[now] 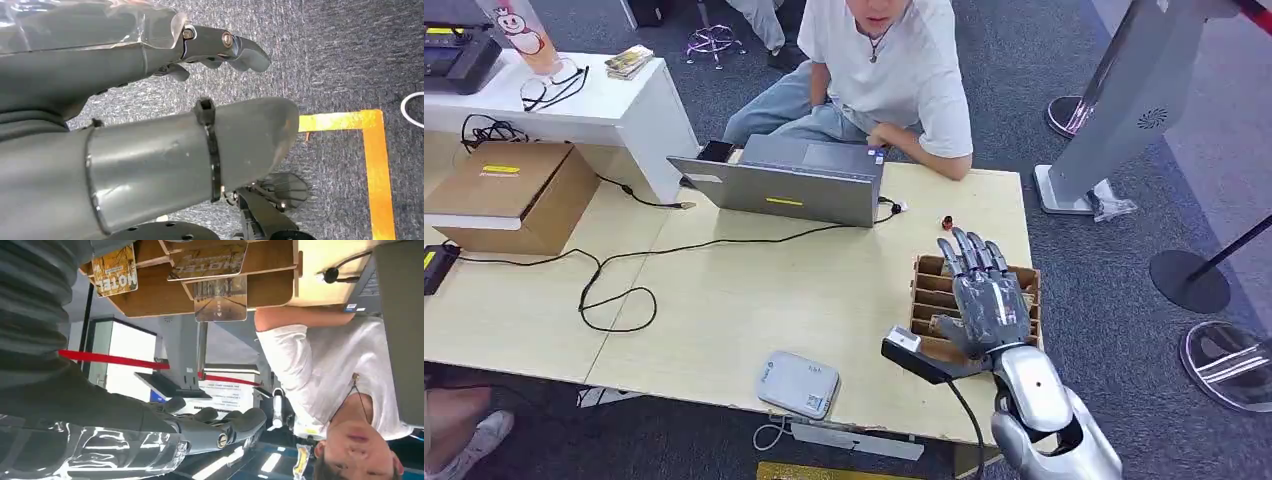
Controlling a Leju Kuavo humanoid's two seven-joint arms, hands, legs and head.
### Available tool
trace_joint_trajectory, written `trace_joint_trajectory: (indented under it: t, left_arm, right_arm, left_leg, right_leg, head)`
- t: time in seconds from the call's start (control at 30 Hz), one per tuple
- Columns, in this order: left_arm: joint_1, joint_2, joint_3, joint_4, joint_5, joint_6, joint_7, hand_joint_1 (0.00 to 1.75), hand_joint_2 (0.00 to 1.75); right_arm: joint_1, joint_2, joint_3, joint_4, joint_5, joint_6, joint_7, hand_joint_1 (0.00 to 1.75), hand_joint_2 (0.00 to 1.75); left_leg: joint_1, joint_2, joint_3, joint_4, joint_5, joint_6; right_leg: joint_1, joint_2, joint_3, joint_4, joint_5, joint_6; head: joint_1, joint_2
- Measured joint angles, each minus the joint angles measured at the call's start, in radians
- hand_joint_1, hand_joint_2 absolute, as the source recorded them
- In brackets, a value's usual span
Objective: Pass the card to the sensor for recognition and then transmit it.
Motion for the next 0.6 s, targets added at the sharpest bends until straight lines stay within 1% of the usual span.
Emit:
trace_joint_trajectory:
  t: [0.33,0.4,0.53,0.6]
  left_arm:
    - [0.0,0.0,0.0,0.0,-0.001,-0.002,0.002,0.0,0.0]
    - [-0.001,0.0,0.0,0.0,-0.002,-0.002,0.002,0.0,0.0]
    - [-0.001,0.0,0.0,0.0,-0.003,-0.002,0.005,0.0,0.0]
    - [-0.002,0.0,0.0,0.0,-0.004,-0.002,0.005,0.0,0.0]
  right_arm:
    - [0.0,0.0,-0.006,0.019,0.0,0.005,0.0,0.0,1.75]
    - [0.0,0.0,-0.007,0.022,0.0,0.006,0.0,0.09,1.75]
    - [-0.001,0.0,-0.01,0.028,-0.001,0.006,0.0,0.12,1.75]
    - [-0.002,0.0,-0.014,0.031,-0.003,0.007,0.0,0.23,1.75]
  left_leg:
    - [0.0,0.0,0.0,0.0,0.0,0.0]
    - [0.0,0.0,0.0,0.0,0.0,0.0]
    - [0.0,0.0,0.0,0.0,0.0,0.0]
    - [0.0,0.0,0.0,0.0,0.0,0.0]
  right_leg:
    - [0.0,0.0,0.0,0.0,0.0,0.0]
    - [0.0,0.0,0.0,0.0,0.0,0.0]
    - [0.0,0.0,0.0,0.0,0.0,0.0]
    - [0.0,0.0,0.0,0.0,0.0,0.0]
  head:
    - [0.0,0.0]
    - [0.0,0.0]
    - [0.0,0.0]
    - [0.0,0.0]
